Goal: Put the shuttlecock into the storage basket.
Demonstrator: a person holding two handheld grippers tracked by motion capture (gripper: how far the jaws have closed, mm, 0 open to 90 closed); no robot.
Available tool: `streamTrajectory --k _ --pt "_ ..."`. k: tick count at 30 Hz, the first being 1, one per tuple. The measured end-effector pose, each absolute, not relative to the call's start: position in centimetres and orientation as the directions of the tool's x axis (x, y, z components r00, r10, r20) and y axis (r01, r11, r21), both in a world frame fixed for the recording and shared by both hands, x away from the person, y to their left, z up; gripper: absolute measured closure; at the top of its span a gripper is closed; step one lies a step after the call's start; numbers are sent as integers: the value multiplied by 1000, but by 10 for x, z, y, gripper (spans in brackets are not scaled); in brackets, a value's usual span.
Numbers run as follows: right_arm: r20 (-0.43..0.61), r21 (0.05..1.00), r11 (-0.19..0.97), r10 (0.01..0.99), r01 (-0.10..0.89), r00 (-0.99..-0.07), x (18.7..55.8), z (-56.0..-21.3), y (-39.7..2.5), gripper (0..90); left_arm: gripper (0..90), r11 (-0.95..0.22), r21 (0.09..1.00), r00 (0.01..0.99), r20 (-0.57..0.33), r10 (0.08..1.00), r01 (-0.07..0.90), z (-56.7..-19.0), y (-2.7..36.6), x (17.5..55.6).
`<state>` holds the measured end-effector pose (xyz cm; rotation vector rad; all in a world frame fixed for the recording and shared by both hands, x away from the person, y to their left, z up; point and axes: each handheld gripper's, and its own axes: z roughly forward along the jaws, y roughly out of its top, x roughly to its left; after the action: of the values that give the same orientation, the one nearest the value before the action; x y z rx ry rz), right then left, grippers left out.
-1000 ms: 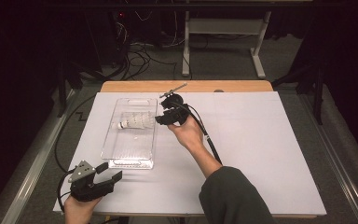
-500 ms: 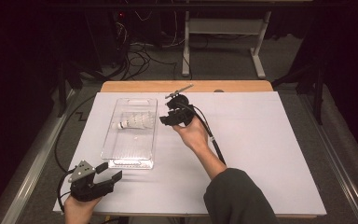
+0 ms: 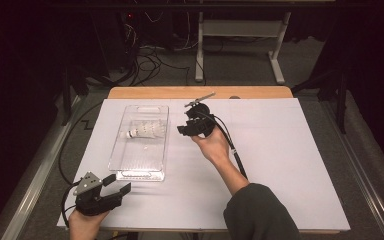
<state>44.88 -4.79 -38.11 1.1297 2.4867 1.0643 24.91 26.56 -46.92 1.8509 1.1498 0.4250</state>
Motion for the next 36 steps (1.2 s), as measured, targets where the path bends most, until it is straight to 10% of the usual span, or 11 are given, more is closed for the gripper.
streamTrajectory --k 36 --pt "110 718 388 756 577 -645 433 -388 -101 538 325 -177 818 507 -156 848 548 -471 264 248"
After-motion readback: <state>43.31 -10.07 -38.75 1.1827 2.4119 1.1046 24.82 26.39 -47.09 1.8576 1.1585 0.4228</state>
